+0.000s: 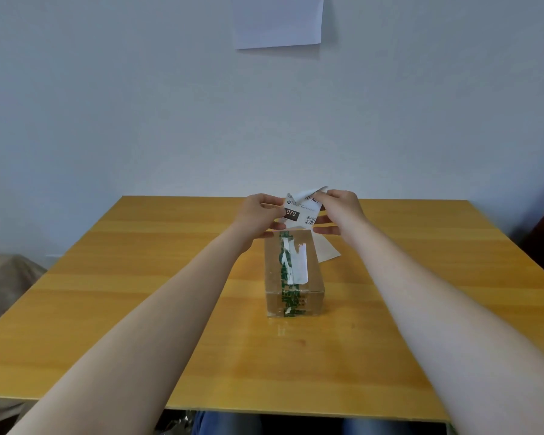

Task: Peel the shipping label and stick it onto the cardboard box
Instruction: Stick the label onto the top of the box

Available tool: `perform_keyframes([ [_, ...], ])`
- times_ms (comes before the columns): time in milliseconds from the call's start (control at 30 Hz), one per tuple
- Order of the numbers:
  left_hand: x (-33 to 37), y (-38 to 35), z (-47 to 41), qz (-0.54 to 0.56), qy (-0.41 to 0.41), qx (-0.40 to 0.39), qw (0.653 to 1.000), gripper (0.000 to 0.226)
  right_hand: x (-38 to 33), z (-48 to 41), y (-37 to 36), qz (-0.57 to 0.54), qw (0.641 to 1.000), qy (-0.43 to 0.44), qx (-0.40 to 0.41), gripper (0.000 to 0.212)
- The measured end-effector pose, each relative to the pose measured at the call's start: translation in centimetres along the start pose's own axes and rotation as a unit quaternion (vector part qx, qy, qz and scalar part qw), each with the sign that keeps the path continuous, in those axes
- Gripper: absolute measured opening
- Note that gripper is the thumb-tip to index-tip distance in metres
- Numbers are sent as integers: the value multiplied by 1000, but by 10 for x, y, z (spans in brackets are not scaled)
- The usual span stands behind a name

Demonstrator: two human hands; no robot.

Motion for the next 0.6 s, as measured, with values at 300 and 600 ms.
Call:
perform_keyframes([
  [300,-20,-1,9,-107,-60,-9,992,13,35,-5,2,1,998,-55,-13,14],
  [600,-43,-13,15,-153,-111,-18,982,23,51,-10,12,69,997,-34,1,13],
])
Point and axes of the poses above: each hand's wrist, its own z-axis away from the middle knuckle, its own y-axis out of the back of the hand, x = y × z, the point moved 9 cm from there along -z, towards the middle knuckle, and after that the axes turned 14 degrees about -z, right-handed, at the moved point
